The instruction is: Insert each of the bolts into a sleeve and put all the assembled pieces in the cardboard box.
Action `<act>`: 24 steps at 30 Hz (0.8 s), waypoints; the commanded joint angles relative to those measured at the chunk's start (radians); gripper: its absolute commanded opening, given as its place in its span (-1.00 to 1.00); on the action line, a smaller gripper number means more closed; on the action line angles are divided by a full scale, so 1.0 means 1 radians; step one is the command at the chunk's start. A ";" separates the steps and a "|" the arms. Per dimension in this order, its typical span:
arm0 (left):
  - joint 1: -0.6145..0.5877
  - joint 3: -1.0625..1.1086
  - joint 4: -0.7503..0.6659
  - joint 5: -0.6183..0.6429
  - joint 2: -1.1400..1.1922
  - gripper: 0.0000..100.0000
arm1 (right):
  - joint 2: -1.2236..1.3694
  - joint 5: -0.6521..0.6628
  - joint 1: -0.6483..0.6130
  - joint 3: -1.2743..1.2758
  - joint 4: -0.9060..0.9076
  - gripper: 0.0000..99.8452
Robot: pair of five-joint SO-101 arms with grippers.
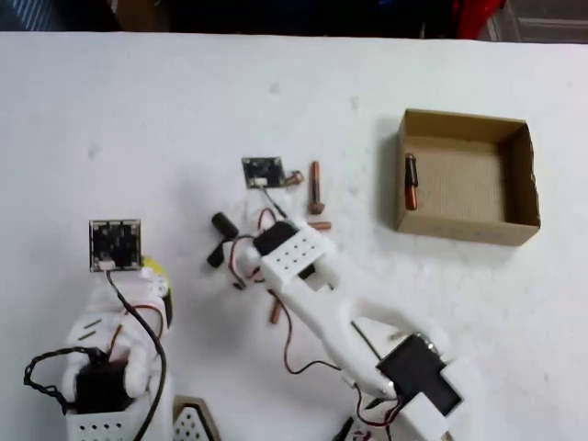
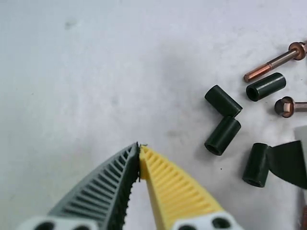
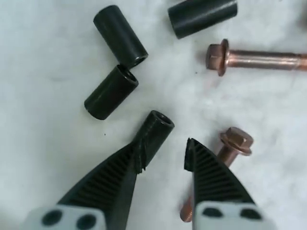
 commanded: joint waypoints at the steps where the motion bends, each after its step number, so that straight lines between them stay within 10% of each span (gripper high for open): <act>1: -0.010 -0.005 -0.009 -0.009 -0.008 -0.96 | 0.016 -0.032 -0.008 -0.049 0.005 -0.77; 24: -0.010 -0.005 -0.009 -0.009 -0.008 -0.95 | 0.262 -0.023 -0.045 -0.201 0.045 -0.98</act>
